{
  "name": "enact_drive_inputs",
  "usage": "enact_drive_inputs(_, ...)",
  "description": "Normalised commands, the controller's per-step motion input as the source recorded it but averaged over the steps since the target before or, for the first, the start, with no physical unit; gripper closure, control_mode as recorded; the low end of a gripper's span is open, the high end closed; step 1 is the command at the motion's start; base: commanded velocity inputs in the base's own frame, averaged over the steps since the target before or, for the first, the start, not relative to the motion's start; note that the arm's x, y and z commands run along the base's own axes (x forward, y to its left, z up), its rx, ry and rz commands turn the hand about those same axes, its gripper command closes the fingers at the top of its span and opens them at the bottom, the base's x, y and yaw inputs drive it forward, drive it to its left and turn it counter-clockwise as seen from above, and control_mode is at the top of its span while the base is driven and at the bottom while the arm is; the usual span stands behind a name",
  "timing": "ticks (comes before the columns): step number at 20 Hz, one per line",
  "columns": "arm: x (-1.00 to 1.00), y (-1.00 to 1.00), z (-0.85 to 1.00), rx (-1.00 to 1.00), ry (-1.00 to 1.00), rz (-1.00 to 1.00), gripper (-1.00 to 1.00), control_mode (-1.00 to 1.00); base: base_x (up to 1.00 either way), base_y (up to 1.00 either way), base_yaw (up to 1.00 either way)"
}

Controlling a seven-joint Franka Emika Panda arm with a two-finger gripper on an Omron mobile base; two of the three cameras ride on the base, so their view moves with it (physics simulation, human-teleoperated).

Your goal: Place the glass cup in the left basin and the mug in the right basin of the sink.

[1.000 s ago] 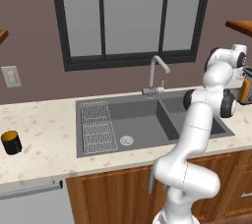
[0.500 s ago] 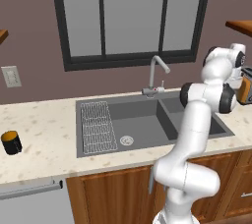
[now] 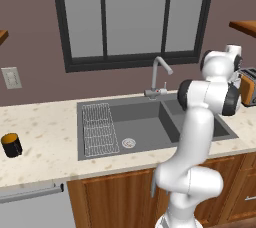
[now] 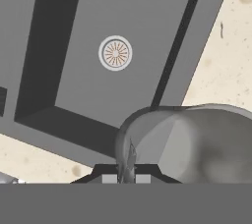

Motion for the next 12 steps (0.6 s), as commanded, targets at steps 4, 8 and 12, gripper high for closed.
enact_drive_inputs(4, -0.28, 0.44, 0.07, -0.03, -0.04, 0.0, 1.0, -1.0, 0.0, 0.0, 0.0)
enact_drive_inputs(8, -0.24, 0.45, 0.12, -0.03, -0.01, 0.0, 1.0, -1.0, 0.0, 0.0, 0.0)
enact_drive_inputs(12, -0.23, 0.47, 0.16, -0.04, 0.0, -0.01, 1.0, -1.0, 0.0, 0.0, 0.0)
